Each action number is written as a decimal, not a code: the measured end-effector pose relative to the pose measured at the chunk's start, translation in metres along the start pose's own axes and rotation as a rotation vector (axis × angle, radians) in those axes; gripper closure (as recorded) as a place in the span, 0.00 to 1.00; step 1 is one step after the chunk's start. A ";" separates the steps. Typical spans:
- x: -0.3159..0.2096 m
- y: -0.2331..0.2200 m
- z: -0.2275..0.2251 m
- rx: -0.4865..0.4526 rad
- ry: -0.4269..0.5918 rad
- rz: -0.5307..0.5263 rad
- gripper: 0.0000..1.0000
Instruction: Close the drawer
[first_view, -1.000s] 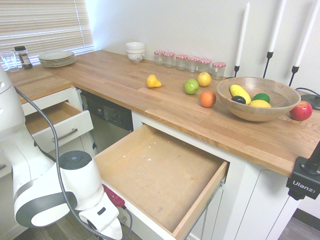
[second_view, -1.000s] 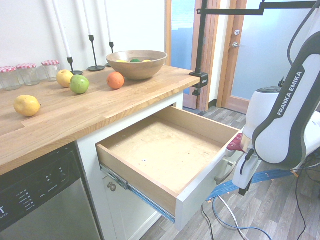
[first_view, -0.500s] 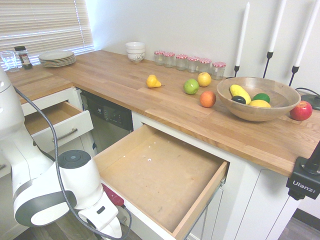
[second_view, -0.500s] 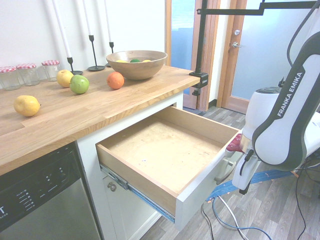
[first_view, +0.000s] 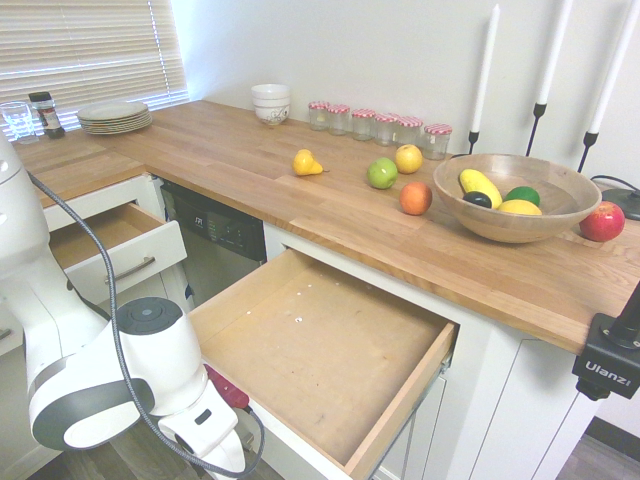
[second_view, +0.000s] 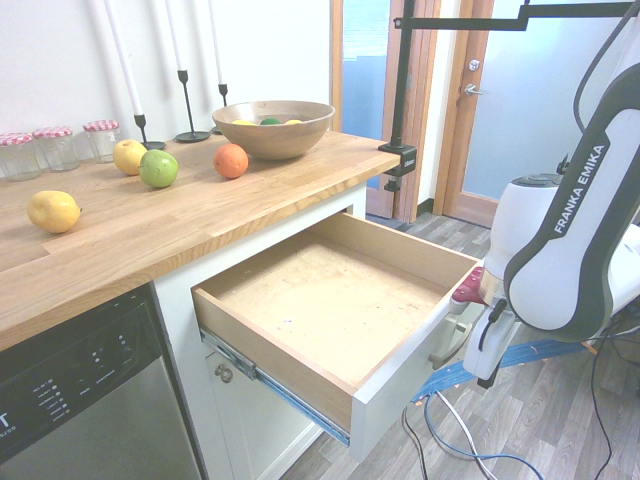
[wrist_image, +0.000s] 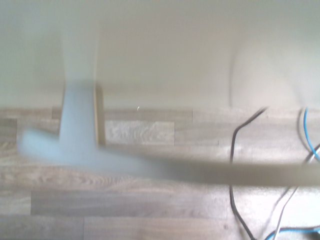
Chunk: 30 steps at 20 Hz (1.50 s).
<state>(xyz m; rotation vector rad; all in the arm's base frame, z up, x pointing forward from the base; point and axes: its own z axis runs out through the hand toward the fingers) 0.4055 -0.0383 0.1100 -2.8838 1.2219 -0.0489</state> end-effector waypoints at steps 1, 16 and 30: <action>0.003 -0.002 -0.001 0.003 0.003 0.002 1.00; 0.044 -0.063 -0.018 0.007 -0.007 -0.001 1.00; 0.089 -0.097 -0.038 -0.007 0.001 0.014 1.00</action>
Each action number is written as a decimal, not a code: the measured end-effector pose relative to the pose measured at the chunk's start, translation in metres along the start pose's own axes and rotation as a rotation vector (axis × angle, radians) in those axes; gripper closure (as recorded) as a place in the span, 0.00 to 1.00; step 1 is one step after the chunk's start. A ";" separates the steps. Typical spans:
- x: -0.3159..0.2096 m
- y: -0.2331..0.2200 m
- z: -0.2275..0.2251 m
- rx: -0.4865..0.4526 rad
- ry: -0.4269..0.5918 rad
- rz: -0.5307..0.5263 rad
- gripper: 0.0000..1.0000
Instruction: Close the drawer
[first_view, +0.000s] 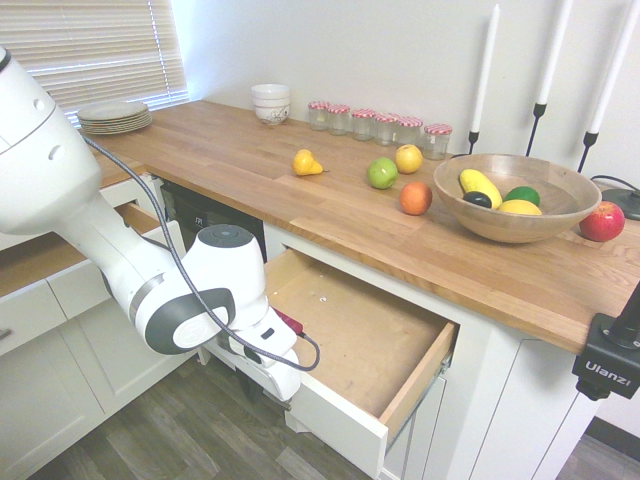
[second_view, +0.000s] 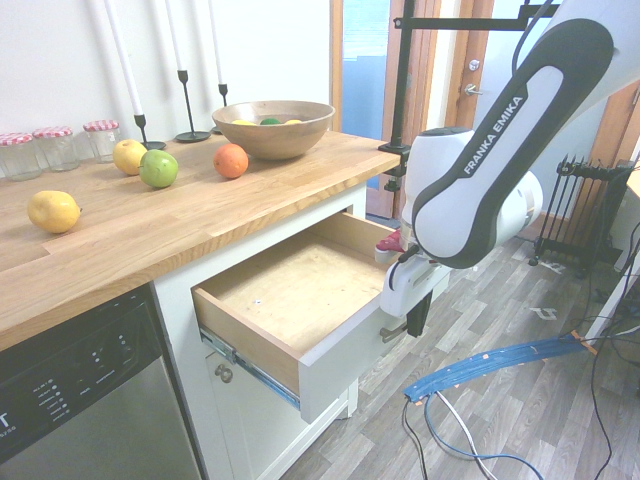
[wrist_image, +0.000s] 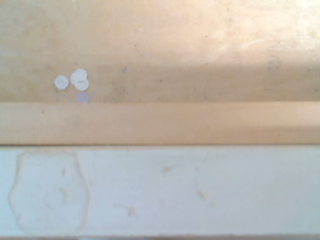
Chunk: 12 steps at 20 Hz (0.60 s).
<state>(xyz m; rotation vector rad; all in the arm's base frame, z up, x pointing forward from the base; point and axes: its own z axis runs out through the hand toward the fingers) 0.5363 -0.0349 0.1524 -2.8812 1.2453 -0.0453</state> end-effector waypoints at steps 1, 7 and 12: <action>0.004 -0.004 0.000 -0.002 -0.001 0.000 1.00; 0.028 -0.023 -0.006 -0.001 -0.002 0.010 1.00; 0.047 -0.036 -0.002 -0.005 -0.005 0.016 1.00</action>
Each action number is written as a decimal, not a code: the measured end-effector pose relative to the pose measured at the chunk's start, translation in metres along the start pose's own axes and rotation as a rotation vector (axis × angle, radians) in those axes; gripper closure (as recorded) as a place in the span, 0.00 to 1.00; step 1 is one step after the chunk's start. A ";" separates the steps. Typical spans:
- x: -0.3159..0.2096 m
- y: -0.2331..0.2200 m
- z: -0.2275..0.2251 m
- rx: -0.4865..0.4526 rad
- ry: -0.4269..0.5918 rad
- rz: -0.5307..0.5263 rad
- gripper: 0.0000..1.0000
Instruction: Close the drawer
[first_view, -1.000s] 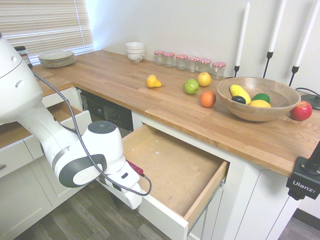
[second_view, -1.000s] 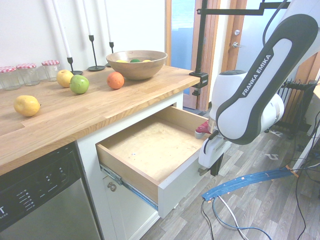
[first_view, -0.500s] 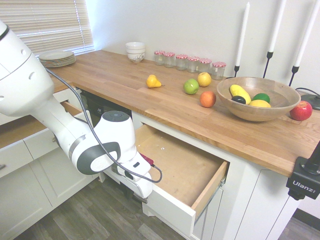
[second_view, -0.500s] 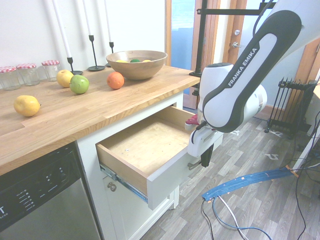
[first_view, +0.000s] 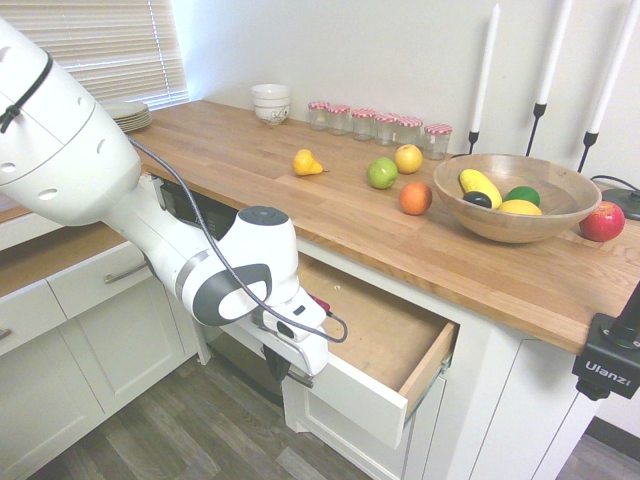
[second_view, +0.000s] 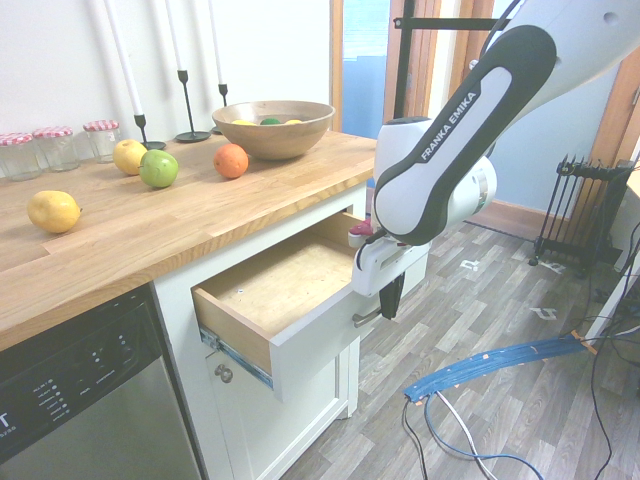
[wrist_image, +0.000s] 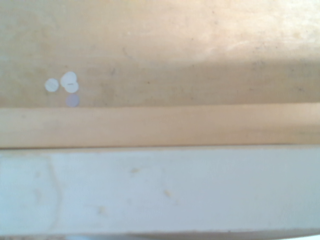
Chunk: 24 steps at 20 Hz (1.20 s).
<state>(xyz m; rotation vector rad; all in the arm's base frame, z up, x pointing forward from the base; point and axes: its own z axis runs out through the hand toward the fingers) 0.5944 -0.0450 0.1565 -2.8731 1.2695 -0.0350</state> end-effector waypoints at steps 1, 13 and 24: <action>0.003 -0.003 0.002 -0.003 -0.002 0.001 1.00; 0.043 -0.046 0.030 -0.024 -0.013 0.005 1.00; 0.070 -0.078 0.025 -0.023 -0.014 0.003 1.00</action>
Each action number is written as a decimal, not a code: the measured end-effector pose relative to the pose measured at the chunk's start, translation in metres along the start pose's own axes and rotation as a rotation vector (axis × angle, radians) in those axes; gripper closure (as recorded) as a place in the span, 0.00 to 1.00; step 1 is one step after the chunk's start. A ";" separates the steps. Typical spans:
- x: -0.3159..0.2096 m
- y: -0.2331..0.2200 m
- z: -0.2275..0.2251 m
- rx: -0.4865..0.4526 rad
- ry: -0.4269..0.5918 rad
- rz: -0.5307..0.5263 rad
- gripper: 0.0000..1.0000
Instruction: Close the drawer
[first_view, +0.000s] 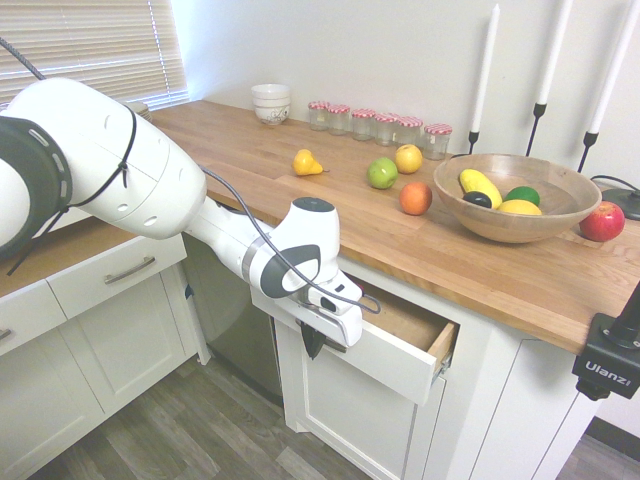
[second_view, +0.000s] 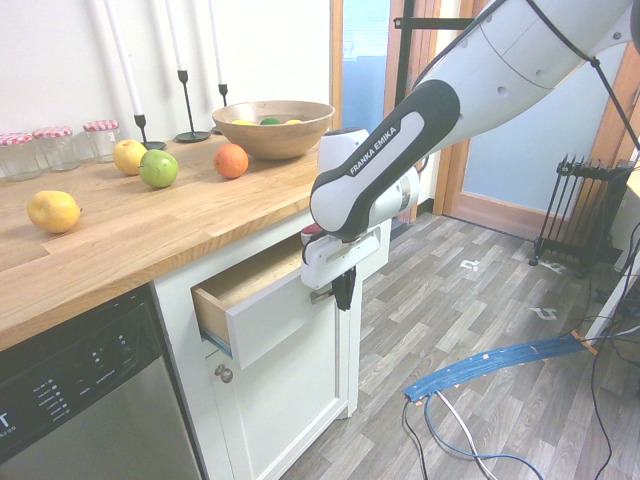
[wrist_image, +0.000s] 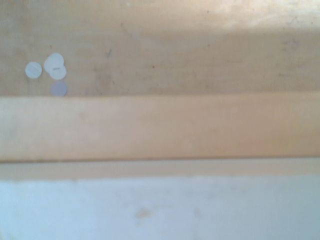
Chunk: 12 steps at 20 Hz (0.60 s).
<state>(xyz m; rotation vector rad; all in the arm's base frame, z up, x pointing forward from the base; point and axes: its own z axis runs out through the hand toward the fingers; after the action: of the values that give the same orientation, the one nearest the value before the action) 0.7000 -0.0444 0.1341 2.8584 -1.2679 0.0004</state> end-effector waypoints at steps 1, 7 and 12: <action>0.003 -0.002 -0.001 0.000 -0.001 0.001 1.00; 0.019 -0.018 -0.011 0.002 0.004 0.001 1.00; 0.029 -0.025 -0.011 0.000 0.008 0.003 1.00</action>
<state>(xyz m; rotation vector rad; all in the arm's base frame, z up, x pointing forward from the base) 0.7383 -0.0490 0.1447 2.8536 -1.2709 0.0125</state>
